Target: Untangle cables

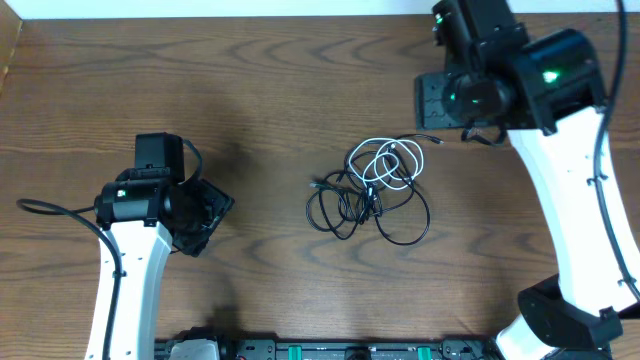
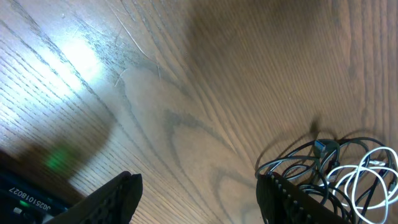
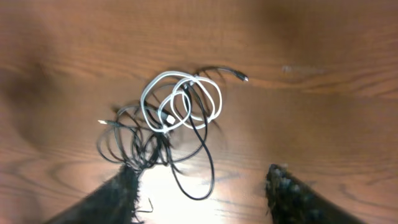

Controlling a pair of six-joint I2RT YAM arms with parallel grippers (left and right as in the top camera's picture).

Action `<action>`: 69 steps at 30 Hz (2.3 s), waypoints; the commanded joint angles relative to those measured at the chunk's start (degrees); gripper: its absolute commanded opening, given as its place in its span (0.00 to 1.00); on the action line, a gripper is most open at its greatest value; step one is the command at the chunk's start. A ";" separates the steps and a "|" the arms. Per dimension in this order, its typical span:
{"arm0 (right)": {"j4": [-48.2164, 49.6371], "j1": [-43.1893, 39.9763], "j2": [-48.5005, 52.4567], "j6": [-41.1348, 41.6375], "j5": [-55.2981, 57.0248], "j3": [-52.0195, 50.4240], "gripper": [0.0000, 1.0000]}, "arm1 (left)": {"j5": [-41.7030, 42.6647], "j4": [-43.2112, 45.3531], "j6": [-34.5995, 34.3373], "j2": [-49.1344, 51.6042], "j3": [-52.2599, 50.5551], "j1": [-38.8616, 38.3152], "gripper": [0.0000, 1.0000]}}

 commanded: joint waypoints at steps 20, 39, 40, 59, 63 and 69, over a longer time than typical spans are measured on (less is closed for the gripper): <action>37.94 -13.62 2.16 -10.62 -22.82 -43.76 0.72 | -0.79 -0.79 0.61 -0.04 0.39 0.17 0.65; 51.49 -13.84 15.56 -12.13 -22.10 -49.42 0.46 | -0.79 -0.74 0.61 -0.04 0.39 0.17 0.65; 51.45 -13.81 15.56 -12.11 -22.60 -49.42 0.37 | -0.79 -0.70 0.61 -0.04 0.39 0.17 0.65; 35.43 -11.15 -6.05 -12.09 -31.65 -19.02 0.01 | -0.79 -0.63 0.61 -0.04 0.39 0.17 0.64; 38.21 -7.32 -13.05 -12.04 -31.41 -15.17 0.01 | -0.79 -0.63 0.61 -0.04 0.39 0.17 0.65; 41.07 -0.46 -20.24 -1.77 -9.25 -15.13 0.02 | -0.79 -0.63 0.61 -0.04 0.39 0.17 0.65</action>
